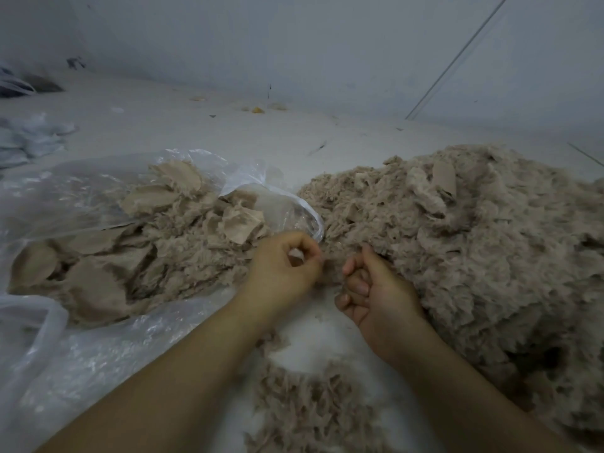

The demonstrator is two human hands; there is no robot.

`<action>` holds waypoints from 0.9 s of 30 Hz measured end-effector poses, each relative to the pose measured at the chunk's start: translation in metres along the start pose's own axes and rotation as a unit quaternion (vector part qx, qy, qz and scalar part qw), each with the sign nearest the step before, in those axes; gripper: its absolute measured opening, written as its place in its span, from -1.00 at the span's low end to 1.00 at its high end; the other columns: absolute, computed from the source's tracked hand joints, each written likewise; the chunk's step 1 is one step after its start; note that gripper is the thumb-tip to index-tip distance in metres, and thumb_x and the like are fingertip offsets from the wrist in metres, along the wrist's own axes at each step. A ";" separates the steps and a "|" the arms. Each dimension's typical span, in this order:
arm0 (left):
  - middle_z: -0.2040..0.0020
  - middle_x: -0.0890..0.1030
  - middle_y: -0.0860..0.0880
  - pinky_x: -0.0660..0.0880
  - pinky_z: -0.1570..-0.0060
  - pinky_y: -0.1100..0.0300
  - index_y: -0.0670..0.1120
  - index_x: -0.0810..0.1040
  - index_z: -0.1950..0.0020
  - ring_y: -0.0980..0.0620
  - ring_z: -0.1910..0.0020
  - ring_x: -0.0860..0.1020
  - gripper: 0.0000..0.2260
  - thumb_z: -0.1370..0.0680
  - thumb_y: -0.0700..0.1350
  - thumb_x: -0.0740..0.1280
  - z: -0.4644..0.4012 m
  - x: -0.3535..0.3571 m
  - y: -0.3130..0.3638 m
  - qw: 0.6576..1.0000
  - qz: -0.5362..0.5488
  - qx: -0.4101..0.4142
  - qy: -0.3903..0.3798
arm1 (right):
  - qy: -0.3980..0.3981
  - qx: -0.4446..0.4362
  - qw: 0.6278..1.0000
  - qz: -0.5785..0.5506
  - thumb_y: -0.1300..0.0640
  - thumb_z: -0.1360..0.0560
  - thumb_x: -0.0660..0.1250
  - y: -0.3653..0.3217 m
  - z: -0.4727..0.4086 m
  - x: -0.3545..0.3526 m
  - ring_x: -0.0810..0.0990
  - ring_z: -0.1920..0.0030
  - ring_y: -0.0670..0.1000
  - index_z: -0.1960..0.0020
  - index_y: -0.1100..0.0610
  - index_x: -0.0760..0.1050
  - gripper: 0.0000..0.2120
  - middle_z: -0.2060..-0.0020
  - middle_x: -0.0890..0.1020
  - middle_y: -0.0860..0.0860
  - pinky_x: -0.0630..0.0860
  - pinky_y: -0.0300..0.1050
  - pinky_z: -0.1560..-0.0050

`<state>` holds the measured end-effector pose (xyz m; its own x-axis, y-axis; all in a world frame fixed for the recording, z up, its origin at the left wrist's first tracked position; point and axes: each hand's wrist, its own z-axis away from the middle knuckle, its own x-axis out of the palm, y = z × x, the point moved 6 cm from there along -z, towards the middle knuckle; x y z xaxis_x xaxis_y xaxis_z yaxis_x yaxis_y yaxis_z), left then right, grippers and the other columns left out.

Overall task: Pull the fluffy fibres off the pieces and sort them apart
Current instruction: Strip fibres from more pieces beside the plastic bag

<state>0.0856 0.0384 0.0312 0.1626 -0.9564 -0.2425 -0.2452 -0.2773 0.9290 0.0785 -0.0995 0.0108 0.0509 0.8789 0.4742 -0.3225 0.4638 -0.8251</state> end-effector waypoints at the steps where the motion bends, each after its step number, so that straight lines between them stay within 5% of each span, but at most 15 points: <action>1: 0.42 0.54 0.11 0.39 0.46 0.17 -0.10 0.57 0.24 0.06 0.53 0.42 -0.84 -0.46 -0.33 0.41 -0.003 0.001 -0.001 1.000 -0.020 -0.001 0.008 | 0.000 -0.002 1.000 -0.004 -0.07 -0.64 0.13 0.000 0.000 0.000 0.19 0.63 -0.13 0.33 0.16 0.42 -0.54 0.60 0.21 -0.05 0.32 -0.25 0.53; 6: 0.15 0.57 -0.19 0.44 0.55 0.18 -0.05 0.43 0.07 -0.06 0.48 0.51 -0.79 -0.49 -0.27 0.44 -0.007 0.010 -0.014 0.996 -0.038 -0.081 -0.025 | -0.003 -0.019 1.000 0.006 -0.05 -0.64 0.13 0.000 -0.002 -0.001 0.20 0.59 -0.14 0.21 0.18 0.55 -0.58 0.56 0.22 -0.05 0.32 -0.29 0.54; 9: 0.38 0.59 -0.20 0.38 0.60 0.29 -0.18 0.50 -0.02 0.01 0.60 0.49 -0.86 -0.51 -0.29 0.42 -0.009 0.012 -0.018 0.994 0.004 -0.099 -0.049 | 0.000 -0.017 1.000 0.019 -0.04 -0.65 0.14 0.001 -0.003 -0.003 0.23 0.57 -0.14 0.10 0.20 0.59 -0.61 0.55 0.25 -0.05 0.35 -0.28 0.54; 11: 0.54 0.53 -0.13 0.38 0.61 0.29 -0.25 0.58 0.10 0.04 0.64 0.45 -0.96 -0.53 -0.30 0.39 -0.009 0.011 -0.018 0.994 0.017 -0.097 -0.040 | 0.005 -0.014 1.000 0.025 -0.03 -0.64 0.15 0.002 -0.004 -0.004 0.23 0.57 -0.14 0.01 0.20 0.59 -0.65 0.55 0.25 -0.05 0.35 -0.27 0.54; 18: 0.54 0.42 -0.10 0.21 0.61 0.38 -0.16 0.56 0.19 0.05 0.66 0.29 -0.82 -0.59 -0.30 0.28 0.003 -0.014 -0.011 0.960 0.267 -0.086 0.026 | 0.035 0.003 0.999 0.005 0.00 -0.63 0.20 0.003 -0.006 -0.005 0.19 0.60 -0.14 -0.12 0.20 0.54 -0.71 0.57 0.26 -0.06 0.34 -0.25 0.52; 24: 0.46 0.46 -0.11 0.14 0.60 0.38 -0.15 0.55 0.23 0.06 0.66 0.28 -0.85 -0.54 -0.24 0.30 0.007 -0.009 -0.001 0.945 0.316 -0.085 -0.019 | -0.003 -0.014 0.999 0.053 0.08 -0.55 0.34 0.000 -0.001 -0.003 0.23 0.58 -0.15 0.16 0.13 0.50 -0.85 0.55 0.25 -0.06 0.36 -0.25 0.49; 27: 0.42 0.48 -0.12 0.14 0.60 0.35 -0.16 0.54 0.20 0.07 0.66 0.29 -0.92 -0.48 -0.18 0.31 0.007 -0.010 0.006 0.922 0.380 -0.068 -0.029 | 0.021 -0.004 0.999 0.047 0.12 -0.58 0.31 -0.001 -0.001 -0.003 0.24 0.59 -0.15 0.10 0.13 0.51 -0.89 0.57 0.27 -0.06 0.35 -0.25 0.50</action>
<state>0.0754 0.0456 0.0377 -0.0592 -0.8745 0.4814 -0.1434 0.4847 0.8628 0.0794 -0.1024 0.0097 0.0598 0.9222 0.3820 -0.3194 0.3803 -0.8680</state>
